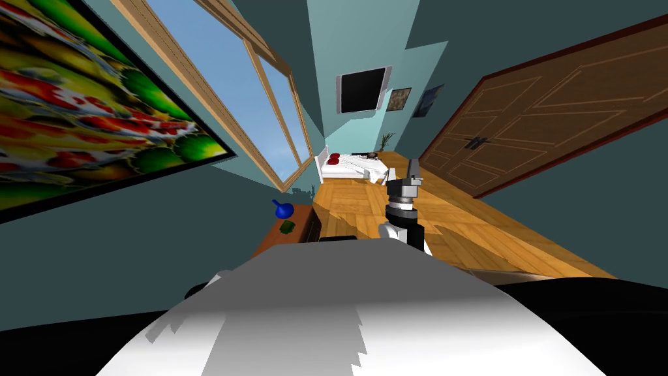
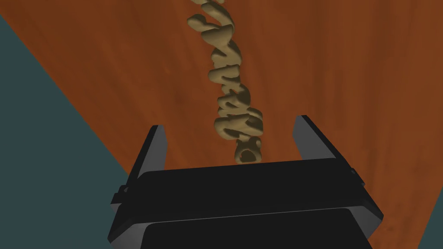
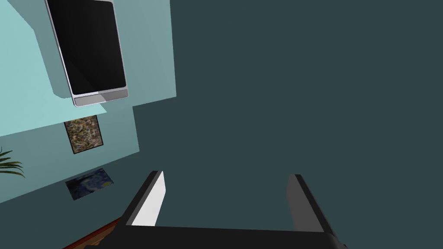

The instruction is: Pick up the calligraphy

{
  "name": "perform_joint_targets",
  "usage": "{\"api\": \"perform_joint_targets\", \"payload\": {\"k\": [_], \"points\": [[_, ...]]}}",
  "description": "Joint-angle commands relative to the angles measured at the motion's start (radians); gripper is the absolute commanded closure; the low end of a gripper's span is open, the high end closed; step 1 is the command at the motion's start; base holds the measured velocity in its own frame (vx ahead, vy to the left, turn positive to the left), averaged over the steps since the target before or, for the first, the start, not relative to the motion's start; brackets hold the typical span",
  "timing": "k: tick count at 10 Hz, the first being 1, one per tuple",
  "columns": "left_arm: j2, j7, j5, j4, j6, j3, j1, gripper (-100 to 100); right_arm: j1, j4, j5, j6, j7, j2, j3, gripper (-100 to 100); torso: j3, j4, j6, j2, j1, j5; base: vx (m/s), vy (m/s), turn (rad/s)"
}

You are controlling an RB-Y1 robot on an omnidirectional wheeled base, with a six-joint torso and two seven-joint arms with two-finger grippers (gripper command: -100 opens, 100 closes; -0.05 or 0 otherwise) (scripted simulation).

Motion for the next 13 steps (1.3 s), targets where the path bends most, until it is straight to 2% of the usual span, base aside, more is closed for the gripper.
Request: {"api": "perform_joint_targets", "payload": {"k": [1, 3, 4, 8, 9, 10, 11, 13], "points": [[0.005, 0.006, 0.006, 0.015, 0.037, 0.003, -0.007, -100, 0.0, 0.0, 0.0, 0.0, 0.0, 0.0, 0.0, 0, 0.0, 0.0, 0.0, 0.0, 0.0, 0.0, -0.056, 0.057, -0.105], [0.022, 0.003, 0.03, 0.067, 0.093, 0.011, -0.03, -100, 0.0, 0.0, 0.0, 0.0, 0.0, 0.0, 0.0, 0, -0.001, 0.0, 0.0, -0.001, 0.0, 0.0, -0.057, 0.064, -0.194], [0.022, 0.003, 0.03, 0.067, 0.093, 0.011, -0.03, -100, 0.0, 0.0, 0.0, 0.0, 0.0, 0.0, 0.0, 0, 0.0, 0.0, 0.0, 0.0, 0.0, 0.0, -0.052, 0.048, -0.065], [0.046, 0.0, 0.058, 0.126, 0.162, 0.019, -0.058, -100, 0.0, 0.0, 0.0, 0.0, 0.0, 0.0, 0.0, 0, -0.001, 0.0, -0.001, -0.002, -0.002, 0.0, -0.048, 0.029, -0.116], [0.047, -0.008, 0.057, 0.135, 0.145, 0.019, -0.061, -100, 0.0, 0.0, 0.0, 0.0, 0.0, 0.0, 0.0, 0, -0.001, 0.0, -0.001, -0.002, -0.002, 0.0, -0.018, 0.014, -0.023], [0.048, -0.009, 0.058, 0.138, 0.148, 0.019, -0.062, 0, 0.0, 0.0, 0.0, 0.0, 0.0, 0.0, 0.0, 0, -0.002, -0.001, -0.001, -0.003, -0.003, -0.001, 0.0, 0.0, 0.0], [0.026, -0.005, 0.048, 0.147, 0.118, 0.008, -0.075, -100, 0.0, 0.0, 0.0, 0.0, 0.0, 0.0, 0.0, 0, -0.002, -0.001, -0.001, -0.004, -0.004, -0.001, -0.007, 0.037, 0.029], [-0.002, 0.0, 0.035, 0.159, 0.082, -0.005, -0.091, -100, 0.0, 0.0, 0.0, 0.0, 0.0, 0.0, 0.0, 0, -0.003, -0.001, -0.001, -0.005, -0.001, 0.0, -0.011, 0.06, 0.021]]}}
